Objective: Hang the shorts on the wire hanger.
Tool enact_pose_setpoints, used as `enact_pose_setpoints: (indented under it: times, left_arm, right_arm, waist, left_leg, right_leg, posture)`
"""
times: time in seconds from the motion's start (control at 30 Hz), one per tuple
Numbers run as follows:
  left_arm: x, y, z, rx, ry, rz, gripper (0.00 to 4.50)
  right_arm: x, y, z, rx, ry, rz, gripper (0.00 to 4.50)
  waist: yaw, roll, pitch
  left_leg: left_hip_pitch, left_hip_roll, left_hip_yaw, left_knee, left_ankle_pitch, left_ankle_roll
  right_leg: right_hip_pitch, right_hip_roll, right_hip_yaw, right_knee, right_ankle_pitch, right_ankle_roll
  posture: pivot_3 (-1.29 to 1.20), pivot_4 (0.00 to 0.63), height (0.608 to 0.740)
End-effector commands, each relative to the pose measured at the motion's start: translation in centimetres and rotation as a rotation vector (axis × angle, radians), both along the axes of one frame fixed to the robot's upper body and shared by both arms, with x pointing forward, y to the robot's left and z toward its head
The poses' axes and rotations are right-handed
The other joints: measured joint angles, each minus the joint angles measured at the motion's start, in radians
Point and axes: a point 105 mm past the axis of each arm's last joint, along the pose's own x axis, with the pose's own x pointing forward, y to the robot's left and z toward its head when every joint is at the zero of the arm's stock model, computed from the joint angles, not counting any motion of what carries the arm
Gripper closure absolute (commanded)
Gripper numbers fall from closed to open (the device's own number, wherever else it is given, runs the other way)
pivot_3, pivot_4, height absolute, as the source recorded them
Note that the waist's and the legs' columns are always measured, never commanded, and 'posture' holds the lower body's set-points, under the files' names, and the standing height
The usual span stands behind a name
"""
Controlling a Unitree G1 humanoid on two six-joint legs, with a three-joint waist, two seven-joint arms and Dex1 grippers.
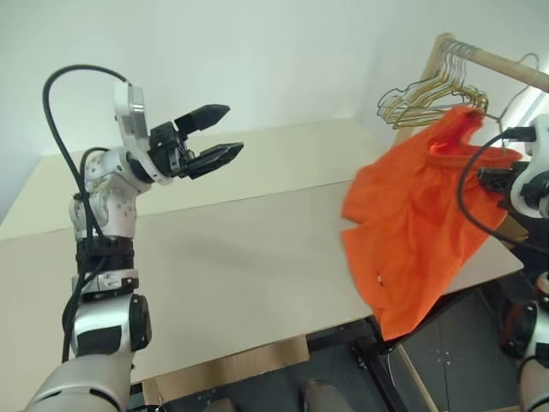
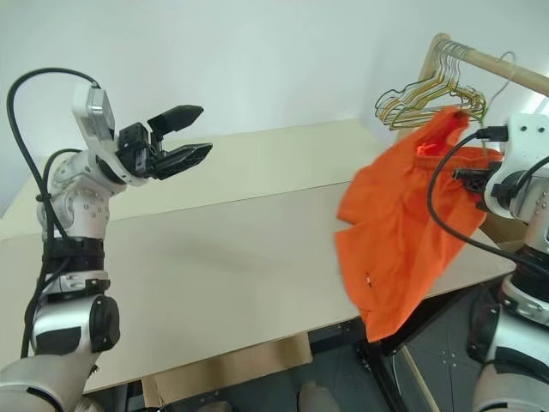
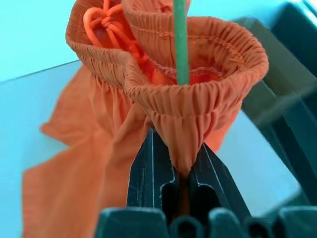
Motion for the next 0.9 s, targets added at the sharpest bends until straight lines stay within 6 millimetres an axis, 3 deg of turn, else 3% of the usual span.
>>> enact_pose_setpoints:
  times: [0.03,0.3,0.5,0.6,0.9]
  left_arm:
    - [-0.9,-0.2,1.3,-0.079,-0.032,0.004,0.03]
    - [-1.8,-0.7,1.6,-0.248,0.024,-0.011,0.03]
    - [-2.0,-0.5,1.0,-0.264,0.049,0.04,0.03]
    - [-1.9,-0.5,0.6,-0.26,0.062,0.062,0.03]
    - [-1.6,-0.9,-0.5,-0.21,0.087,0.116,0.03]
  right_arm:
    - [-0.6,-1.8,1.6,-0.012,-0.07,-0.22,4.5]
    - [1.8,-4.3,1.0,0.058,-0.184,-0.483,4.5]
    - [4.3,-5.7,1.3,0.054,-0.223,-0.539,4.5]
    - [5.2,-6.3,1.2,0.053,-0.221,-0.548,4.5]
    - [6.1,-7.7,0.6,0.143,-0.222,-0.556,4.5]
  waist:
    - [-0.01,0.001,-0.001]
    - [-0.045,0.005,-0.003]
    - [-0.066,0.008,-0.005]
    - [-0.073,0.009,-0.004]
    - [-0.074,0.009,-0.003]
  left_leg:
    - [0.0,0.0,0.0,0.0,0.0,0.0]
    - [0.001,-0.001,-0.001,-0.001,0.001,-0.001]
    - [0.006,-0.003,0.0,-0.004,0.001,-0.002]
    - [0.014,-0.003,0.0,-0.007,0.001,-0.002]
    - [0.018,-0.004,0.0,-0.008,0.001,-0.001]
  right_leg:
    - [0.0,0.0,0.0,0.0,0.0,0.0]
    - [0.002,-0.001,0.001,0.001,0.001,0.001]
    - [0.004,-0.001,0.003,-0.001,0.001,0.001]
    - [0.014,-0.001,0.003,-0.006,0.001,0.001]
    - [0.02,-0.001,0.003,-0.01,0.0,0.002]
  posture:
    - [-0.2,0.0,0.74]
    - [-0.17,0.0,0.74]
    - [-0.15,0.0,0.74]
    - [-0.14,0.0,0.74]
    - [-0.13,0.0,0.74]
